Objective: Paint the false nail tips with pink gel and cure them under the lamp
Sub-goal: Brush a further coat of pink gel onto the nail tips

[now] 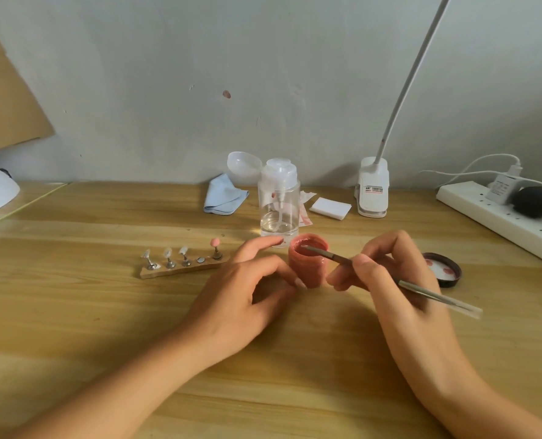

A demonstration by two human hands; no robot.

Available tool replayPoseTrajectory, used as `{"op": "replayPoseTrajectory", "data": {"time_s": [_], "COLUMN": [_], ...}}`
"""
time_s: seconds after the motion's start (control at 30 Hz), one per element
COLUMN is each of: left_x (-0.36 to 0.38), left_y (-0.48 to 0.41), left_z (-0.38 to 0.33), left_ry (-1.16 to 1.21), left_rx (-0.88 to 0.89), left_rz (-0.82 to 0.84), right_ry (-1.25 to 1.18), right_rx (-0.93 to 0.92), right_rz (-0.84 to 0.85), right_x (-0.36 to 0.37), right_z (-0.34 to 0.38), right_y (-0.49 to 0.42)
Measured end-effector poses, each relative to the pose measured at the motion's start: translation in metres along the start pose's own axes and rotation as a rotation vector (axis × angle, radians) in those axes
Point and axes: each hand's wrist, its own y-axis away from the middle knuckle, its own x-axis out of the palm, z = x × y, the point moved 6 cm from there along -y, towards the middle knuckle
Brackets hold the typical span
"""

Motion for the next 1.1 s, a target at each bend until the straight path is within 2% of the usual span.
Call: {"op": "replayPoseTrajectory", "data": {"time_s": [0.13, 0.37, 0.5, 1.1], "left_x": [-0.002, 0.004, 0.004, 0.005], "left_y": [-0.001, -0.005, -0.005, -0.005], "left_z": [0.005, 0.010, 0.011, 0.009], "left_ry": [0.062, 0.136, 0.161, 0.166], "left_rx": [-0.030, -0.010, -0.013, -0.019], "left_rz": [-0.036, 0.032, 0.028, 0.043], "right_ry": [-0.118, -0.083, -0.082, -0.074], "right_rx": [0.073, 0.170, 0.215, 0.190], "right_rz": [0.077, 0.134, 0.105, 0.100], "right_x": [0.003, 0.009, 0.006, 0.007], "right_z": [0.001, -0.010, -0.018, -0.017], "right_y": [0.002, 0.001, 0.000, 0.000]}}
